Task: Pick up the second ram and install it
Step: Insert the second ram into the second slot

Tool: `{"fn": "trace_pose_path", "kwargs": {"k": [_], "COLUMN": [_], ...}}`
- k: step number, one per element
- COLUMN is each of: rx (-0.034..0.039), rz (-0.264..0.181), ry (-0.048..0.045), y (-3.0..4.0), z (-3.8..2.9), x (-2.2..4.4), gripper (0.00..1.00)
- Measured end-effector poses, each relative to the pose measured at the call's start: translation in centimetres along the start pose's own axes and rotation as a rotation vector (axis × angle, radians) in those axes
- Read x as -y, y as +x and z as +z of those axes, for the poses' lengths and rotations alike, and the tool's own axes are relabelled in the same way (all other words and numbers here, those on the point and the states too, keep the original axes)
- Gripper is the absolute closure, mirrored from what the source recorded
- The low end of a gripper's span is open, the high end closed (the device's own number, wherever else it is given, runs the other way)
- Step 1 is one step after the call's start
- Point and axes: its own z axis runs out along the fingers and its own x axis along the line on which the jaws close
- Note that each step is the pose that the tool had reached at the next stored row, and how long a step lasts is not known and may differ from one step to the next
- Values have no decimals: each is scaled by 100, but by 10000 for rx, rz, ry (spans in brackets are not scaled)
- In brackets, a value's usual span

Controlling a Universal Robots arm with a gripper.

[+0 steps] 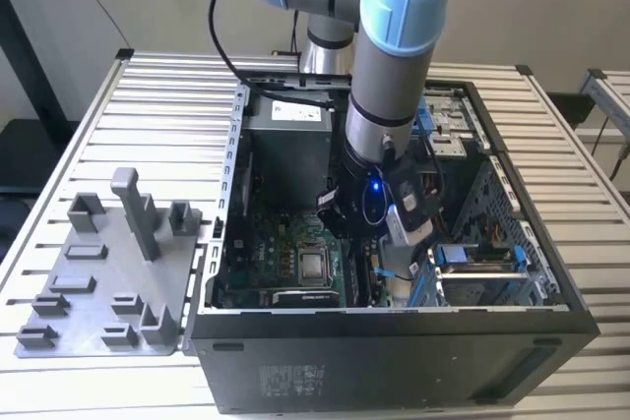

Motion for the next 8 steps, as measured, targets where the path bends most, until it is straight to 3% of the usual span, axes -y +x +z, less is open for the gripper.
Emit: {"fn": "trace_pose_path", "kwargs": {"k": [8], "rx": [-5], "rz": [-2], "ry": [2], "y": [-7], "z": [16], "x": [0], "gripper": [86]}}
